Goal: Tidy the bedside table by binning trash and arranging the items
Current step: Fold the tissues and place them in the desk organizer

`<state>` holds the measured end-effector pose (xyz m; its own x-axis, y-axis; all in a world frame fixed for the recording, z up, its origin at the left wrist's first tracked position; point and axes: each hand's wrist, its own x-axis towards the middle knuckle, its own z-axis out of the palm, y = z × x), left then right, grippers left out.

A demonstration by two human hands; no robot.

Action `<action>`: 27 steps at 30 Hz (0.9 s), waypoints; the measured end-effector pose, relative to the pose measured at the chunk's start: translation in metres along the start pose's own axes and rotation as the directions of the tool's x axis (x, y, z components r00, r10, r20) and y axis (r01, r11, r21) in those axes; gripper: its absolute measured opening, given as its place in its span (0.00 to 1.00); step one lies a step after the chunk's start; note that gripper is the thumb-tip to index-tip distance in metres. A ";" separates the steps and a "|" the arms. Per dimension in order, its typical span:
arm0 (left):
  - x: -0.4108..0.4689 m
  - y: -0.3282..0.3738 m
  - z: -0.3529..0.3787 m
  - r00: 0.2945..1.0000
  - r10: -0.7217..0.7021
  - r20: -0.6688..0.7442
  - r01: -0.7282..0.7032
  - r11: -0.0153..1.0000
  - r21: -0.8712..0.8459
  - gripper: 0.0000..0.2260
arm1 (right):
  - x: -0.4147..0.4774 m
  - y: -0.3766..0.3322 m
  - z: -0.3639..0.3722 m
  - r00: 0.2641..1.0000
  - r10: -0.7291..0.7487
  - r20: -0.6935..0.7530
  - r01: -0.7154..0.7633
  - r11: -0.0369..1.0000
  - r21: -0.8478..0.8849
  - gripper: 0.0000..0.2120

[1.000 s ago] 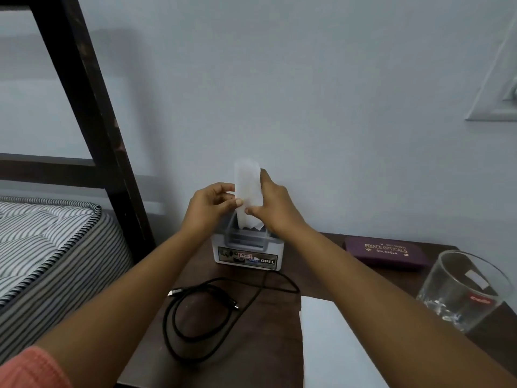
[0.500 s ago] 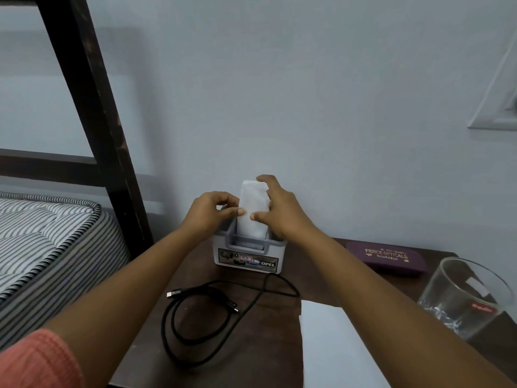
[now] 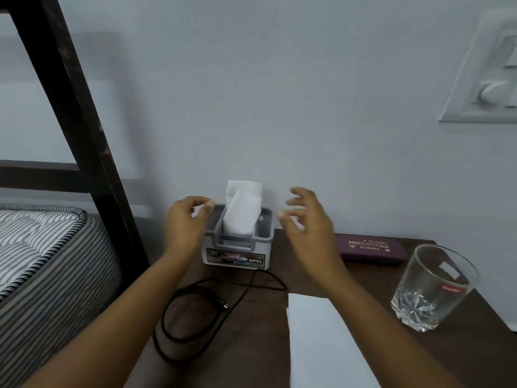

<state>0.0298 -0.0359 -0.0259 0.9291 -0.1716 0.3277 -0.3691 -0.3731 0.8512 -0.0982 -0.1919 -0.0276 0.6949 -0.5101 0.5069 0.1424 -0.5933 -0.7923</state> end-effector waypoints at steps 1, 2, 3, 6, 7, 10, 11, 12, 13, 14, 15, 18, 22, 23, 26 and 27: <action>-0.019 0.008 -0.005 1.000 -0.008 -0.014 0.007 0.997 -0.073 0.07 | -0.022 0.006 -0.018 0.999 0.003 -0.047 -0.004 1.000 -0.024 0.15; -0.042 0.016 -0.009 0.999 -0.018 0.026 0.022 0.988 -0.153 0.06 | -0.046 0.014 -0.036 0.997 0.012 -0.070 -0.018 0.997 -0.078 0.11; -0.068 0.023 -0.011 0.994 -0.033 0.105 0.057 0.970 -0.235 0.06 | -0.073 0.022 -0.053 0.997 0.015 -0.075 -0.026 0.989 -0.148 0.08; -0.145 0.031 -0.004 0.877 -0.162 0.453 0.352 0.857 -0.376 0.06 | -0.140 0.042 -0.087 0.997 -0.070 -0.031 0.052 0.919 -0.390 0.14; -0.163 0.029 0.003 0.826 -0.212 0.523 0.437 0.825 -0.357 0.07 | -0.154 0.047 -0.093 0.994 -0.108 0.007 0.098 0.878 -0.468 0.19; -0.188 0.022 0.024 0.666 -0.369 0.648 0.652 0.709 -0.267 0.11 | -0.181 0.057 -0.099 0.990 -0.124 0.067 0.139 0.776 -0.615 0.26; -0.189 0.025 0.028 0.625 -0.409 0.665 0.701 0.669 -0.248 0.15 | -0.185 0.059 -0.099 0.991 -0.112 0.069 0.131 0.771 -0.623 0.26; -0.188 0.028 0.032 0.598 -0.434 0.674 0.729 0.643 -0.233 0.17 | -0.188 0.061 -0.098 0.992 -0.107 0.069 0.126 0.770 -0.626 0.26; -0.185 0.032 0.035 0.574 -0.440 0.690 0.740 0.640 -0.207 0.18 | -0.190 0.062 -0.097 0.993 -0.103 0.066 0.121 0.774 -0.621 0.26; -0.181 0.036 0.037 0.552 -0.428 0.715 0.731 0.661 -0.168 0.18 | -0.192 0.063 -0.096 0.993 -0.104 0.060 0.118 0.778 -0.618 0.26; -0.177 0.041 0.039 0.532 -0.409 0.742 0.708 0.695 -0.124 0.16 | -0.192 0.063 -0.096 0.993 -0.102 0.054 0.114 0.780 -0.615 0.26; -0.169 0.051 0.048 0.531 -0.407 0.743 0.605 0.796 0.003 0.14 | -0.195 0.062 -0.096 0.994 -0.096 0.048 0.105 0.784 -0.612 0.25; -0.171 0.045 0.056 0.651 -0.385 0.654 0.528 0.849 -0.027 0.10 | -0.194 0.061 -0.099 0.997 -0.075 0.035 0.081 0.794 -0.602 0.25; -0.172 0.042 0.055 0.671 -0.387 0.633 0.537 0.842 -0.054 0.09 | -0.192 0.059 -0.098 0.996 -0.083 0.021 0.079 0.799 -0.596 0.25; -0.179 0.035 0.053 0.670 -0.366 0.646 0.571 0.810 -0.134 0.08 | -0.183 0.047 -0.091 0.991 -0.122 -0.059 0.081 0.881 -0.466 0.16; -0.183 0.033 0.052 0.675 -0.344 0.652 0.569 0.806 -0.164 0.07 | -0.180 0.041 -0.088 0.992 -0.090 -0.085 0.051 0.926 -0.375 0.12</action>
<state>-0.1536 -0.0646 -0.0787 0.7389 -0.5826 -0.3387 0.2348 -0.2486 0.9397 -0.2795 -0.1788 -0.1217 0.6166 -0.5062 0.6029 -0.0967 -0.8088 -0.5801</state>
